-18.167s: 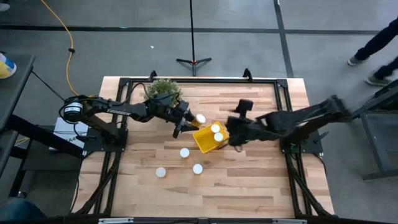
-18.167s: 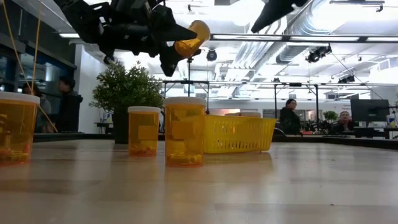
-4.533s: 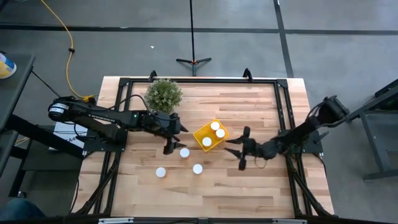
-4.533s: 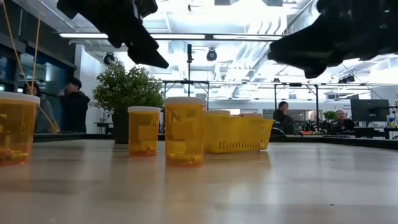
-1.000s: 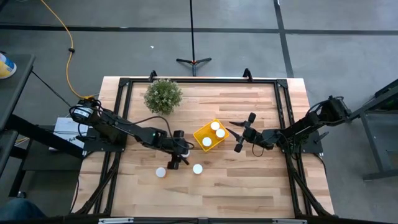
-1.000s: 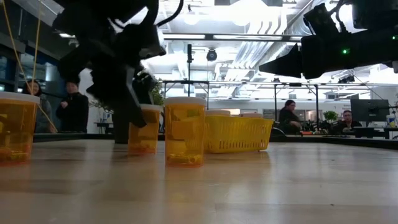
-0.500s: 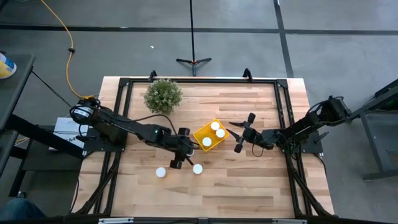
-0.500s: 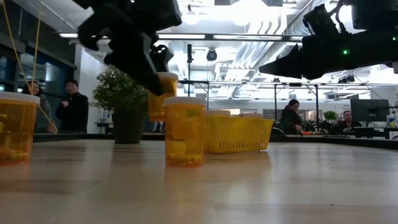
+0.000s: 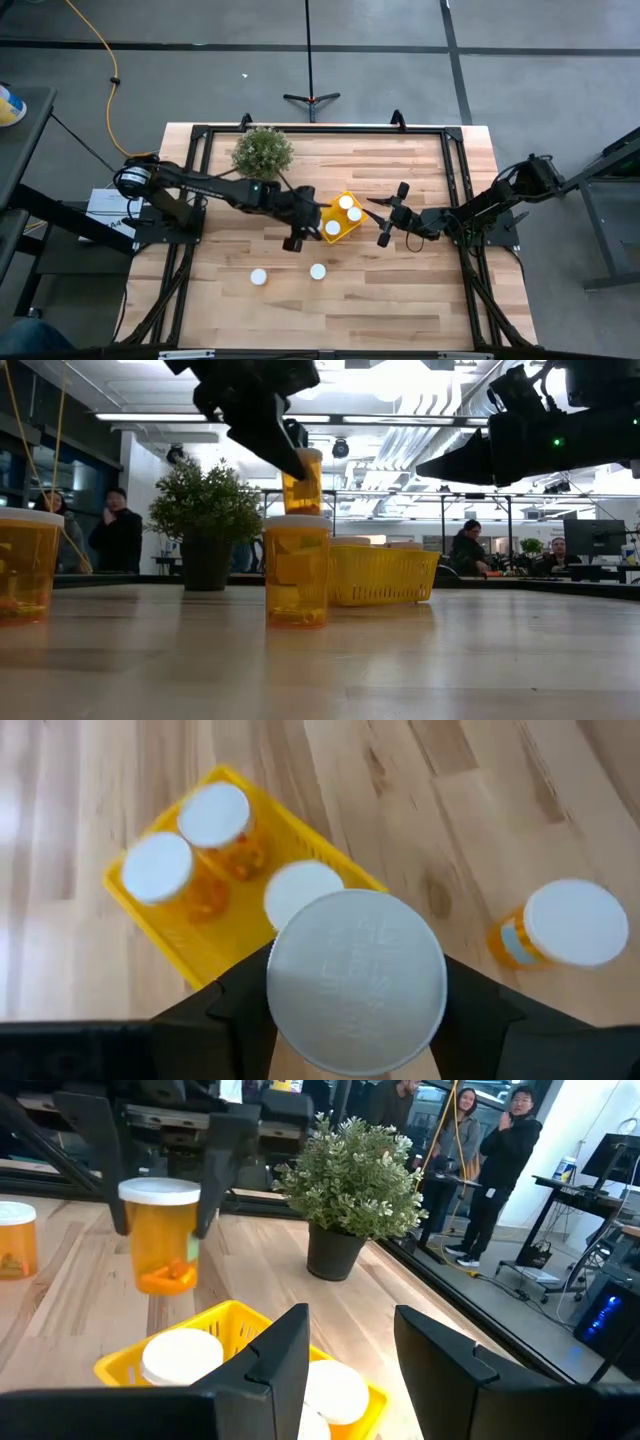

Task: Pick and place pill bottles into a basket
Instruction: Put the top orange pill bottle into the top left corner of the yellow basket

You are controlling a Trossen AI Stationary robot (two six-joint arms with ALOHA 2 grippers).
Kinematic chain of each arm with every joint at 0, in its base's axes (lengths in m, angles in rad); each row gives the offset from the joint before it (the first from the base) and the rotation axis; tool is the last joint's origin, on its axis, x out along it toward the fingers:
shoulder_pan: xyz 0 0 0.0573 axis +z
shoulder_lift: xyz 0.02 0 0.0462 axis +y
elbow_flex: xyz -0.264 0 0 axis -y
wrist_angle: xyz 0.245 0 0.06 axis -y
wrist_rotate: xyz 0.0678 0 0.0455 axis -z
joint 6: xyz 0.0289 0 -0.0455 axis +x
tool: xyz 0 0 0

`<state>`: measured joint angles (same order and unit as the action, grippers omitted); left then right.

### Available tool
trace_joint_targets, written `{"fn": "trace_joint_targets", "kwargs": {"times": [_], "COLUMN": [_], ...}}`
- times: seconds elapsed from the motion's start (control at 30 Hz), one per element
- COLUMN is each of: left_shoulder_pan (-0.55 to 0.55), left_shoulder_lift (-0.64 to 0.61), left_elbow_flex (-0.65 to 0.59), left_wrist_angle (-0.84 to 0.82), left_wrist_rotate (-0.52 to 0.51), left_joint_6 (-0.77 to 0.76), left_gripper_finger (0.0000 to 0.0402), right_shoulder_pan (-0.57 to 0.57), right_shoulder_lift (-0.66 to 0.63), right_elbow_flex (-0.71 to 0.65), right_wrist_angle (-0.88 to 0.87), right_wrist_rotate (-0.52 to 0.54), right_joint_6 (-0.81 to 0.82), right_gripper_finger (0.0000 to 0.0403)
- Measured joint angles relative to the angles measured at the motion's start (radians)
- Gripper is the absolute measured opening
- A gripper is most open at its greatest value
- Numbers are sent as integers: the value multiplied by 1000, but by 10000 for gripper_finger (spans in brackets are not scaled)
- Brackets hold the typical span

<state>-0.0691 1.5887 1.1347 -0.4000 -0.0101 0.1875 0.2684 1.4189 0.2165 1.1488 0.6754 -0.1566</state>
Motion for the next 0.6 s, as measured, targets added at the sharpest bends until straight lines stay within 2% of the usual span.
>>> {"fn": "trace_joint_targets", "kwargs": {"times": [0.1,0.23,0.47,0.6], "left_shoulder_pan": [20,48,78,78], "left_shoulder_lift": [0,0,17,43], "left_elbow_flex": [3,3,5,4], "left_wrist_angle": [-1,3,83,97], "left_wrist_rotate": [1,12,113,83], "left_joint_6": [17,29,50,75], "left_gripper_finger": [248,230,233,249], "right_shoulder_pan": [0,0,0,0], "right_shoulder_lift": [0,0,0,0], "right_elbow_flex": [0,0,0,0], "right_wrist_angle": [0,0,-1,-8], "right_wrist_rotate": [0,0,2,2], "right_joint_6": [0,0,0,0], "right_gripper_finger": [140,140,140,140]}}
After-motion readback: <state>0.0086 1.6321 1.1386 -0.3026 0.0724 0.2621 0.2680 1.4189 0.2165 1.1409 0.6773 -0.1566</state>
